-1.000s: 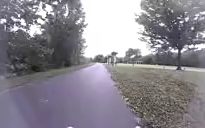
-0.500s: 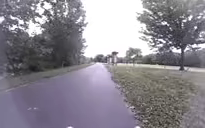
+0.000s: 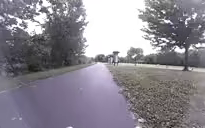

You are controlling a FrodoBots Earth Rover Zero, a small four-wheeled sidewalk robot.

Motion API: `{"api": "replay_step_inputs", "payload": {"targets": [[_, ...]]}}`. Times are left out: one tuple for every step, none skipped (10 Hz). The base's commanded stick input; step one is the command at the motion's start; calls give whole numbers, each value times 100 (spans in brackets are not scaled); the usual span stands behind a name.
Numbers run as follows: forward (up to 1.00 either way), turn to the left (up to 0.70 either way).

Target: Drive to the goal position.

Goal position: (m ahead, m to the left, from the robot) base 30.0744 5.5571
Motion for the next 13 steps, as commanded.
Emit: {"api": "replay_step_inputs", "payload": {"targets": [[70, 1], [70, 1], [70, 1], [70, 1], [70, 1], [70, 1], [70, 1], [70, 1], [70, 1], [70, 3], [70, 7], [70, 14], [70, 14]]}}
